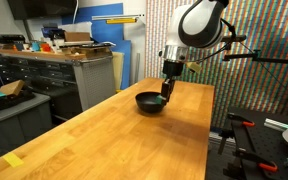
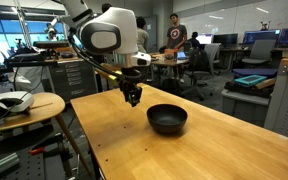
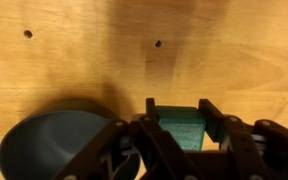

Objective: Put the green block inside the black bowl

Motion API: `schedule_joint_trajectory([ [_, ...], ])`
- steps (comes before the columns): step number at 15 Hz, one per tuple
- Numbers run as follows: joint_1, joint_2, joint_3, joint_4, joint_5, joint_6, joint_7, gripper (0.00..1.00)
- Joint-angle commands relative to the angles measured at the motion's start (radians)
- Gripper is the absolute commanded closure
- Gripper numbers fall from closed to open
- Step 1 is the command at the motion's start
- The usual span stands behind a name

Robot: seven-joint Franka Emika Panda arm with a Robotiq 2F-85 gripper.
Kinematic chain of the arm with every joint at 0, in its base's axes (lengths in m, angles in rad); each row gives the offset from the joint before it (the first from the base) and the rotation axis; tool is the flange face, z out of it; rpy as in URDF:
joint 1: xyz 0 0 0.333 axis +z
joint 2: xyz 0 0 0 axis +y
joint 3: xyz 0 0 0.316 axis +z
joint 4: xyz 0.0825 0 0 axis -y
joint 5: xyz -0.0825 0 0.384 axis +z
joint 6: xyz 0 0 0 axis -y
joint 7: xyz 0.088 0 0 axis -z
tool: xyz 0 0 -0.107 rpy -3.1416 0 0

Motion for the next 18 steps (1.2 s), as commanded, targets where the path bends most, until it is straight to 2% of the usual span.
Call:
schedule_joint_trajectory([
  [1,-0.014,-0.016,-0.037,0.063,0.037,-0.058,-0.023,0.78],
  [6,-0.028,0.027,-0.092,0.181,0.020,-0.123,-0.011,0.78],
  [10,-0.055,0.112,-0.123,0.289,0.021,-0.188,-0.011,0.78],
  [18,-0.115,0.328,-0.115,0.481,0.015,-0.284,0.013,0.78],
])
